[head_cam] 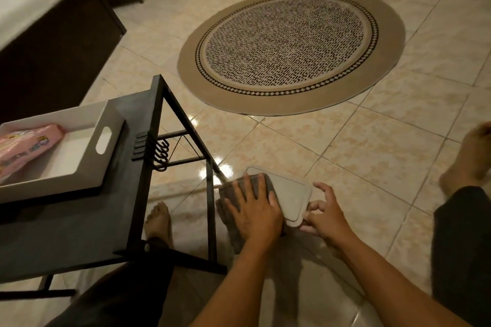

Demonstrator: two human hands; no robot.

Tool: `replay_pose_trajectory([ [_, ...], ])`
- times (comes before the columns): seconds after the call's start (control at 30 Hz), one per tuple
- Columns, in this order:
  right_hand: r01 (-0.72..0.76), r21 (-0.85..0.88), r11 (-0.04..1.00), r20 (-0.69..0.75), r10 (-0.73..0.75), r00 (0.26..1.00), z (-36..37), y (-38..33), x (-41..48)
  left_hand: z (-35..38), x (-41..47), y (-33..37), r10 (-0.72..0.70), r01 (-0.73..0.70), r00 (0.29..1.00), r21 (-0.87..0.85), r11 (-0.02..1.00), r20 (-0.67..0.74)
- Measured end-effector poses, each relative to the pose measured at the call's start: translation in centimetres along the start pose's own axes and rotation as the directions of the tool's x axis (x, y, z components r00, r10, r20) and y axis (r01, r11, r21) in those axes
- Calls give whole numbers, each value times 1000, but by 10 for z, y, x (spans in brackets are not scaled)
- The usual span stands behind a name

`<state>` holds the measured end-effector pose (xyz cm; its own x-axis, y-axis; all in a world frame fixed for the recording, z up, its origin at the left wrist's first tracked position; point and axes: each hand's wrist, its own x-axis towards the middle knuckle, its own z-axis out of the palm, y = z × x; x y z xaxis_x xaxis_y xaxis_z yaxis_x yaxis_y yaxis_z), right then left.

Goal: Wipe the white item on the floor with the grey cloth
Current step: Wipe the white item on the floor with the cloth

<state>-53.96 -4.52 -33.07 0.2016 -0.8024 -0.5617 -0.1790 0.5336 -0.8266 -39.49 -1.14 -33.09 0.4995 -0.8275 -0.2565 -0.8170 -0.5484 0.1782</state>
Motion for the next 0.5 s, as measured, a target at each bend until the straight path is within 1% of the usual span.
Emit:
replay_pose_trajectory([
  [0.03, -8, 10, 1000, -10, 8, 1000, 1, 3, -5, 0, 0, 1, 20, -20, 1000, 8, 1000, 9],
  [0.07, 5, -43, 999, -40, -7, 999, -1, 2, -7, 0, -2, 3, 59, -59, 998, 15, 998, 15],
  [0.1, 40, -166, 985, -99, -57, 993, -5, -1, -3, 3, -3, 3, 101, -101, 995, 15, 995, 16],
  [0.17, 121, -431, 894, -163, -208, 964, -15, -15, 13, 6, -1, -1, 165, -165, 986, 12, 986, 10],
  [0.2, 165, -497, 852, -128, -261, 957, -19, -24, 23, 7, 1, -4, 194, -194, 981, 14, 981, 8],
  [0.27, 250, -588, 769, 38, -283, 959, -20, -42, 43, 6, 4, -10, 252, -252, 968, 20, 968, 2],
  [0.33, 310, -663, 682, 211, -227, 951, -15, -55, 60, 5, 6, -15, 307, -307, 952, 29, 951, -10],
  [0.37, 330, -684, 651, 270, -194, 943, -11, -61, 66, 4, 7, -18, 330, -330, 944, 36, 943, -7],
  [0.43, 362, -701, 614, 344, -154, 926, -2, -73, 75, 1, 12, -23, 366, -366, 930, 46, 929, 15],
  [0.5, 382, -704, 599, 398, -114, 910, 6, -84, 82, 1, 14, -28, 395, -395, 919, 50, 917, 24],
])
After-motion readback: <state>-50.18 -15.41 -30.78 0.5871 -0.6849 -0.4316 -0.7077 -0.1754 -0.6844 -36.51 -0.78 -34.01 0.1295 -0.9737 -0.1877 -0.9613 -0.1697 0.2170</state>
